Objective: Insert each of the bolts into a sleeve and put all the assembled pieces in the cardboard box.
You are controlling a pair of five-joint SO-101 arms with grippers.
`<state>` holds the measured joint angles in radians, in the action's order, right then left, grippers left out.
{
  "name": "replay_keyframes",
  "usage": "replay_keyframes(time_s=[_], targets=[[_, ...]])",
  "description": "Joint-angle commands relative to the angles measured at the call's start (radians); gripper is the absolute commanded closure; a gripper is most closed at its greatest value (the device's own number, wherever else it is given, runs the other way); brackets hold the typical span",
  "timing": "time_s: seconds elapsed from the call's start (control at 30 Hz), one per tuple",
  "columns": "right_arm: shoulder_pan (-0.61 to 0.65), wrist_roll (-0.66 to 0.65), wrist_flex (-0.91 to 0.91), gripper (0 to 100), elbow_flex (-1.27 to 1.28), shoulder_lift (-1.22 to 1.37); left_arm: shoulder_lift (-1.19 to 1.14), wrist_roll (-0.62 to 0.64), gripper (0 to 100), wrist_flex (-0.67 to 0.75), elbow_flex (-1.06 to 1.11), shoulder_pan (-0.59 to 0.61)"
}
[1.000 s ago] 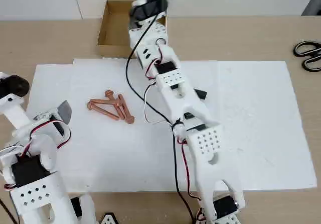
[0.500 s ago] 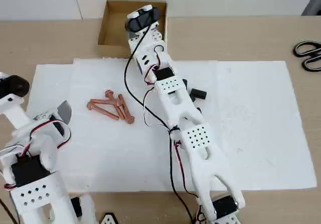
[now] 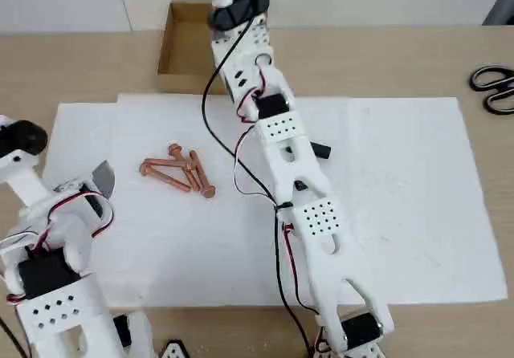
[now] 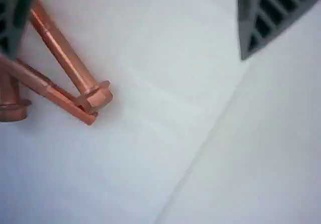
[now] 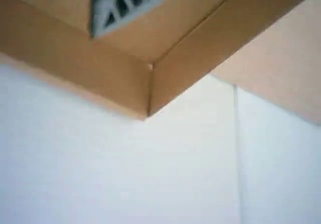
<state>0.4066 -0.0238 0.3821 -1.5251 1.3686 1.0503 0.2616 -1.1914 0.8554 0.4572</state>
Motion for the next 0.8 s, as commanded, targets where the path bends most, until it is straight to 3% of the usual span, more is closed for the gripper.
replay_keyframes(time_s=[0.0, 0.23, 0.57, 0.77], targets=[[-0.022, -0.008, 0.165, 78.8, -0.157, -0.039, 0.020, -0.049, 73, 0.003, -0.028, -0.038], [-0.065, -0.008, 0.536, 78.9, -0.158, -0.364, 0.020, -0.058, 73, 0.006, -0.035, -0.118], [-0.059, -0.011, 1.279, 79.0, -0.157, -0.842, 0.020, -0.058, 73, -0.002, -0.031, -0.124], [-0.150, -0.014, 1.320, 79.0, 0.026, -1.064, 0.020, -0.058, 73, -0.002, -0.035, -0.129]])
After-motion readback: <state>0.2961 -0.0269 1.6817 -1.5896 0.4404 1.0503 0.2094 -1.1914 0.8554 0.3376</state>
